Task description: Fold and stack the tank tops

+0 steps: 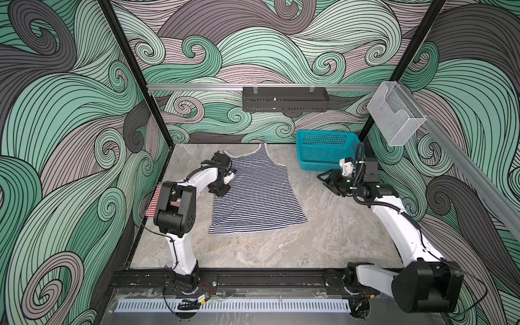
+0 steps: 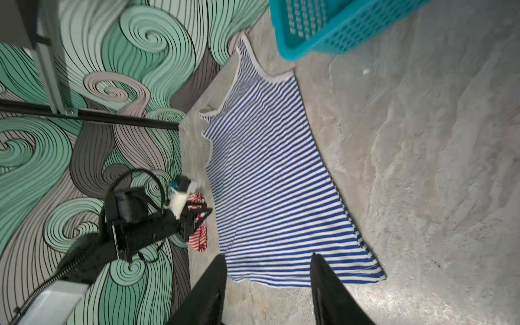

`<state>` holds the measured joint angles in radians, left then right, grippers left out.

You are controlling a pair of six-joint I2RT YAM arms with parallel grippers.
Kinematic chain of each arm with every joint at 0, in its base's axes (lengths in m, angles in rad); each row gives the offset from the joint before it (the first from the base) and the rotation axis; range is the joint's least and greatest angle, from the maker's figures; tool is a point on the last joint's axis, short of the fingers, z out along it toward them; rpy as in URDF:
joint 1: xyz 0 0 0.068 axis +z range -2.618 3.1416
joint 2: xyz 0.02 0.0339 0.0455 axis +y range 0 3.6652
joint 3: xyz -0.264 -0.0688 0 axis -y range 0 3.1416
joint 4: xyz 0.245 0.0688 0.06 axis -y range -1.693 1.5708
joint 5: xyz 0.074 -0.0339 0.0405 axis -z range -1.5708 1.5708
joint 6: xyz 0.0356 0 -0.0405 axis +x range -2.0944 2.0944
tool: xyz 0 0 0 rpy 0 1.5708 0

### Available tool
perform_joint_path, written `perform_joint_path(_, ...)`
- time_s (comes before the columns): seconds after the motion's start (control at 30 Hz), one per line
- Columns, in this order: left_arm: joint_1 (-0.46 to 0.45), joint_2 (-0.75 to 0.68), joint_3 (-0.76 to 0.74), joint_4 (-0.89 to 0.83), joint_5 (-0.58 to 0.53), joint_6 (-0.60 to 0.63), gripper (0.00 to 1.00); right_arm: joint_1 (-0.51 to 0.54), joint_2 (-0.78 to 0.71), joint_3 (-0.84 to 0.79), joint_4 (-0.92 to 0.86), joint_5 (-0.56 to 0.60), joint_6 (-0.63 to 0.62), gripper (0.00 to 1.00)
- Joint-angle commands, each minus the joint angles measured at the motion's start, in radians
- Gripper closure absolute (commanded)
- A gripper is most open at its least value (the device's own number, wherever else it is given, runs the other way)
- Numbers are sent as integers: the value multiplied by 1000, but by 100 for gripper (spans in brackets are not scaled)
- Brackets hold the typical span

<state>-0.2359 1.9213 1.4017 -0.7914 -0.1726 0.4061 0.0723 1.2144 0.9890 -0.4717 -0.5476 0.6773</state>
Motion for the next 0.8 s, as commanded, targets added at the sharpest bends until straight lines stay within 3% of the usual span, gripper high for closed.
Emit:
perform_joint_path(0.0,1,59,96,-26,-39,-16,69,109,7,-61,97,44,61,50)
perform_joint_path(0.17,1,195,259,-56,-95,-3,70,260,138,-151,253,87,129,50)
perform_joint_path(0.4,2,320,397,-98,-138,-9,70,446,394,-86,307,167,140,50)
perform_joint_path(0.57,1,332,377,-117,-156,-1,70,478,567,-28,324,157,133,51)
perform_joint_path(0.77,-5,267,242,-90,-178,29,70,438,611,10,206,218,62,49)
